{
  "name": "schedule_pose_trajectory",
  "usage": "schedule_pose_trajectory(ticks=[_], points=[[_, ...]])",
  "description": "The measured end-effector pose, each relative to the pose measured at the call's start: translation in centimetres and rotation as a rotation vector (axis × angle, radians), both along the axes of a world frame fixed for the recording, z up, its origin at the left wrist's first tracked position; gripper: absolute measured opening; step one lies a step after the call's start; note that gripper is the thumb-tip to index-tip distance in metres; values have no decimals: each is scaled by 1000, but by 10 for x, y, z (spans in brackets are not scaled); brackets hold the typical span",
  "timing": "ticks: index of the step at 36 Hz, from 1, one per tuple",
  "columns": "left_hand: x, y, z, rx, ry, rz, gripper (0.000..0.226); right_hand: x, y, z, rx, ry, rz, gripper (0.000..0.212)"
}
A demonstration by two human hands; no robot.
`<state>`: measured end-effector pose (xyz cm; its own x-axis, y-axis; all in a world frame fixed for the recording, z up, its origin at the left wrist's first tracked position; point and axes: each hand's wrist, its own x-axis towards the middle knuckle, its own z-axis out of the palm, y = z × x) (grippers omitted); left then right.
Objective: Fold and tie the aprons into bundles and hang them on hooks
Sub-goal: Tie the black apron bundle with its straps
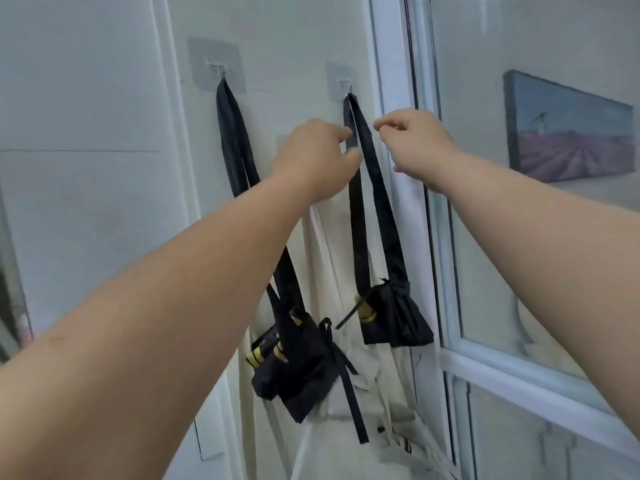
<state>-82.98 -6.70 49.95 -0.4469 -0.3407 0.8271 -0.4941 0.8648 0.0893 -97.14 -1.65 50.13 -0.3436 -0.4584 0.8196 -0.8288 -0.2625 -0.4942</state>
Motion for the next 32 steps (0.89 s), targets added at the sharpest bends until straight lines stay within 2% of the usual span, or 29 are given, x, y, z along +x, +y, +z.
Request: schedule_pose_trajectory(ticks=[5, 17, 24, 27, 32], points=[[24, 32, -27, -60, 147, -35, 37, 25, 36, -20, 2, -15, 1, 32], [106, 82, -96, 92, 201, 20, 28, 91, 62, -97, 147, 72, 165, 16], [216, 97, -144, 338, 199, 212, 34, 180, 56, -147, 246, -66, 327, 25], [272, 108, -159, 416, 204, 259, 36, 234, 51, -166, 296, -147, 431, 22], [372, 120, -189, 497, 248, 333, 28, 336, 43, -198, 354, -133, 566, 25]])
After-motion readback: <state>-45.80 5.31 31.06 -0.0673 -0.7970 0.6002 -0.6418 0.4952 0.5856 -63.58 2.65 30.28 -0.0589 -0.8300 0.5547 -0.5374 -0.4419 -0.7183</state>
